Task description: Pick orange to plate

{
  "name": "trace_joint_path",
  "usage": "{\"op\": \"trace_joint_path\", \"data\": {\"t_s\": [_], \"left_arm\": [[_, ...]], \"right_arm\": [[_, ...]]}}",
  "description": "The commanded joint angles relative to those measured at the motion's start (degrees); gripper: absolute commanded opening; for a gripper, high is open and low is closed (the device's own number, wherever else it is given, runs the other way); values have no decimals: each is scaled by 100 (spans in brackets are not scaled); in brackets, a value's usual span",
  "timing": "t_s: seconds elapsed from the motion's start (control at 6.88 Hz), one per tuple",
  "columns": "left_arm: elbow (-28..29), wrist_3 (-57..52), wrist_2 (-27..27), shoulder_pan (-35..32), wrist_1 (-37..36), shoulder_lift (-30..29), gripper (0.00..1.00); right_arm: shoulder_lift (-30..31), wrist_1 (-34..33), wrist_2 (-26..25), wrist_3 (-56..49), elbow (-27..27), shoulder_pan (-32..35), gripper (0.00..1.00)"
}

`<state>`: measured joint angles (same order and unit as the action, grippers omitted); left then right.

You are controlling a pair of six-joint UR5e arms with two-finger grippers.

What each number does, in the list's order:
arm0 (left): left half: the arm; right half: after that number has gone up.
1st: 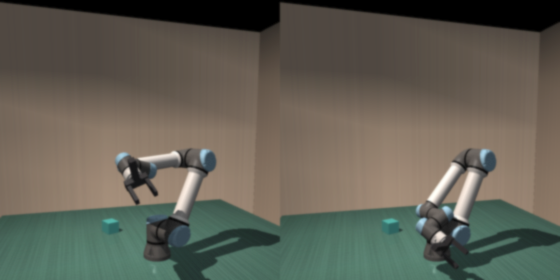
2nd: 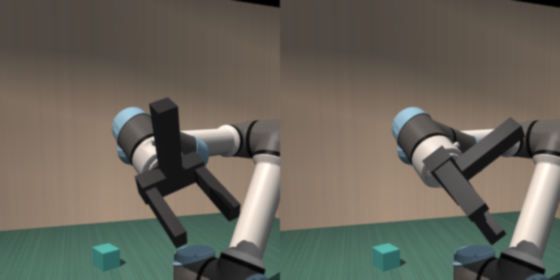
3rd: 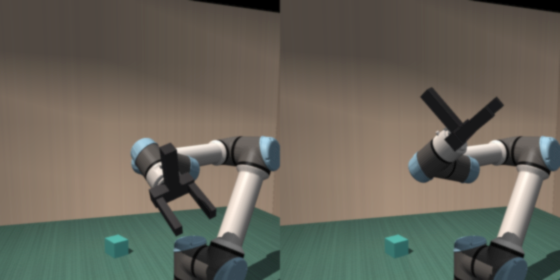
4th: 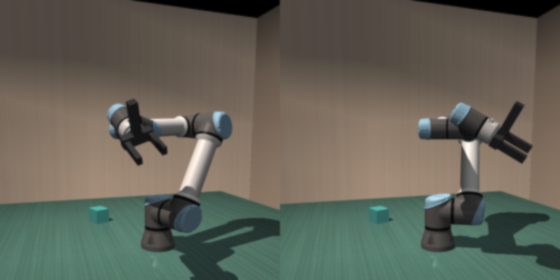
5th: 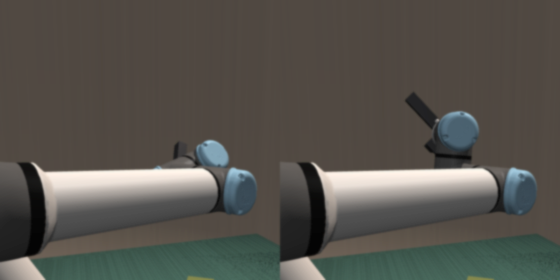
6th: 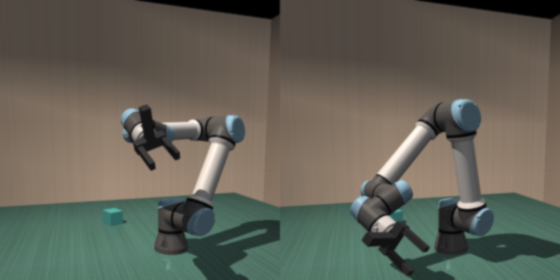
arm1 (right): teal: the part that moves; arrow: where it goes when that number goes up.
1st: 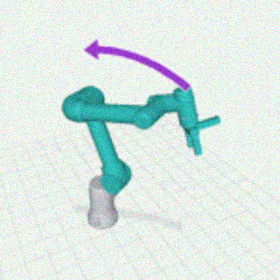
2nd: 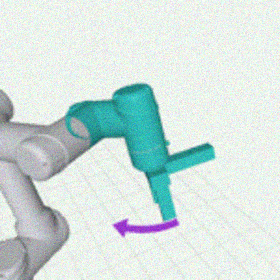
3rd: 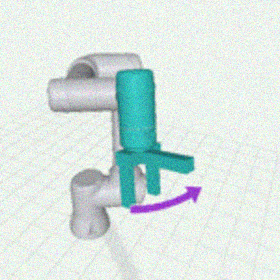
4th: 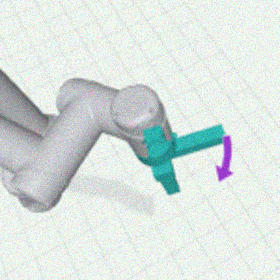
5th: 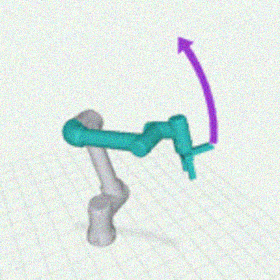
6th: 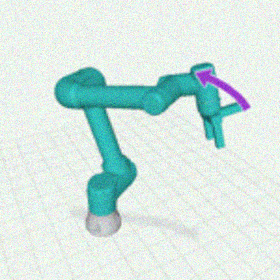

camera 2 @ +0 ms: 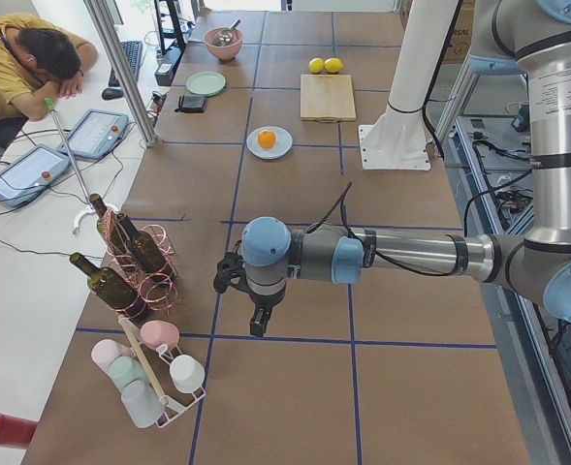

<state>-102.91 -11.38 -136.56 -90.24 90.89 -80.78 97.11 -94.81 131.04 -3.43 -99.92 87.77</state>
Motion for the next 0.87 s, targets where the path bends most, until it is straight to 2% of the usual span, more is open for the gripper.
{"op": "trace_joint_path", "data": {"t_s": [0.0, 0.73], "left_arm": [[-1, 4, 24, -2, -1, 9, 100], [-71, 4, 24, -46, 25, 97, 100]], "right_arm": [[160, 411, 19, 26, 7, 100, 100], [141, 428, 45, 27, -37, 92, 100]]}}
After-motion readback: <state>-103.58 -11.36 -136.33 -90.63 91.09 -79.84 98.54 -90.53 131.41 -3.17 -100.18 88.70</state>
